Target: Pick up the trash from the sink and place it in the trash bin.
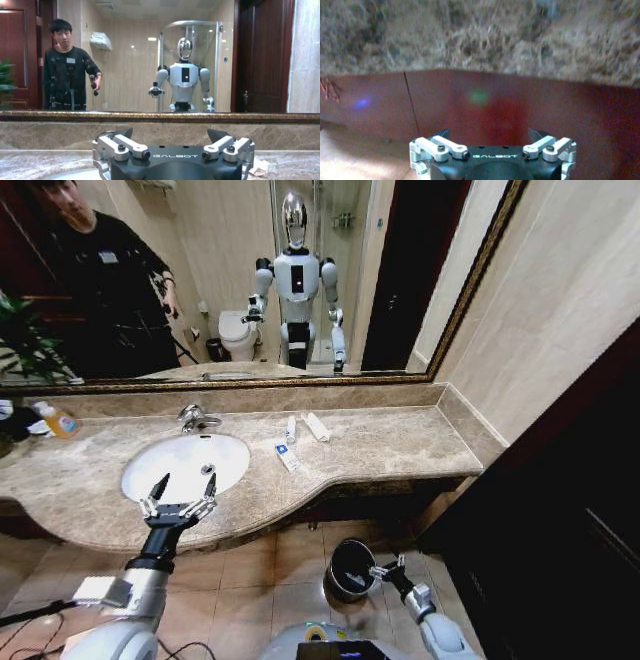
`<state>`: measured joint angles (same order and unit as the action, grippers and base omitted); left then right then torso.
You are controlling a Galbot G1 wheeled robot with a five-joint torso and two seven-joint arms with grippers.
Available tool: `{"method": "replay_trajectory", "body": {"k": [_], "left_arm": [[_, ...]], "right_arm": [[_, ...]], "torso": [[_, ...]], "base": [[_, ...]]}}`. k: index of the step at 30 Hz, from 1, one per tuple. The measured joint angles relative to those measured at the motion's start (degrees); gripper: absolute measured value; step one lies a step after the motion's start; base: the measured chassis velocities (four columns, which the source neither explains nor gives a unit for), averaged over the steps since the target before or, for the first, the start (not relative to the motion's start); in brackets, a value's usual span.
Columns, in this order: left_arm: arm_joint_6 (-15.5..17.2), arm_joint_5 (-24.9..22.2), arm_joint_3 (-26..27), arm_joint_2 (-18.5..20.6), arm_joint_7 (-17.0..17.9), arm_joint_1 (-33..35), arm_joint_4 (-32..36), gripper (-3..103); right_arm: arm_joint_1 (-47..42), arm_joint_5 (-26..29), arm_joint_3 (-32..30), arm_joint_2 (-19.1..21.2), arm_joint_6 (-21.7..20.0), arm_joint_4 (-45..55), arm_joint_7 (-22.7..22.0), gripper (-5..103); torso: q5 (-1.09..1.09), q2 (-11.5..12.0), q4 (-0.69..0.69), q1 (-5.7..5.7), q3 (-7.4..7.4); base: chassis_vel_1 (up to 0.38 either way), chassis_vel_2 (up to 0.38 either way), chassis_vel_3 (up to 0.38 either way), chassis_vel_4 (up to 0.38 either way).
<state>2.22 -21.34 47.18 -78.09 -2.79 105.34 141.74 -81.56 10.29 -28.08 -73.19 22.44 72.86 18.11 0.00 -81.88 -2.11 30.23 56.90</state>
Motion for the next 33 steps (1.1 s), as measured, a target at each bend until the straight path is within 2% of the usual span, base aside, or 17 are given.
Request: {"method": "replay_trajectory", "body": {"k": [7, 8, 9, 18, 24, 33], "left_arm": [[0.0, 0.0, 0.0, 0.0, 0.0, 0.0, 0.0, 100], [0.0, 0.0, 0.0, 0.0, 0.0, 0.0, 0.0, 100], [0.0, 0.0, 0.0, 0.0, 0.0, 0.0, 0.0, 100], [0.0, 0.0, 0.0, 0.0, 0.0, 0.0, 0.0, 100], [0.0, 0.0, 0.0, 0.0, 0.0, 0.0, 0.0, 100], [0.0, 0.0, 0.0, 0.0, 0.0, 0.0, 0.0, 100]], "right_arm": [[-1.6, 3.4, -2.0, 0.9, -2.4, 7.2, 0.4, 100], [-2.5, 5.6, -2.5, 1.5, -4.9, 11.6, 0.1, 100], [-2.8, 6.0, -2.6, 1.8, -5.4, 12.8, -0.2, 100], [-5.7, 8.0, -4.7, 4.1, -8.7, 24.7, -1.0, 100], [-7.6, 9.7, -5.5, 7.1, -11.2, 34.9, -2.1, 100], [-2.1, 11.1, -2.3, 10.4, -15.4, 37.8, -4.0, 100]], "torso": [[0.0, 0.0, 0.0, 0.0, 0.0], [0.0, 0.0, 0.0, 0.0, 0.0], [-0.01, 0.0, 0.0, 0.0, 0.0], [0.0, 0.0, 0.0, 0.0, 0.0], [-0.01, 0.0, 0.0, 0.0, 0.0], [0.0, 0.0, 0.0, 0.0, 0.0]], "base": [[0.0, 0.0, 0.0, 0.0], [0.0, 0.0, 0.0, 0.0], [0.0, 0.0, 0.0, 0.0], [0.0, 0.0, 0.0, 0.0], [0.0, 0.0, 0.0, 0.0], [0.0, 0.0, 0.0, 0.0]]}}
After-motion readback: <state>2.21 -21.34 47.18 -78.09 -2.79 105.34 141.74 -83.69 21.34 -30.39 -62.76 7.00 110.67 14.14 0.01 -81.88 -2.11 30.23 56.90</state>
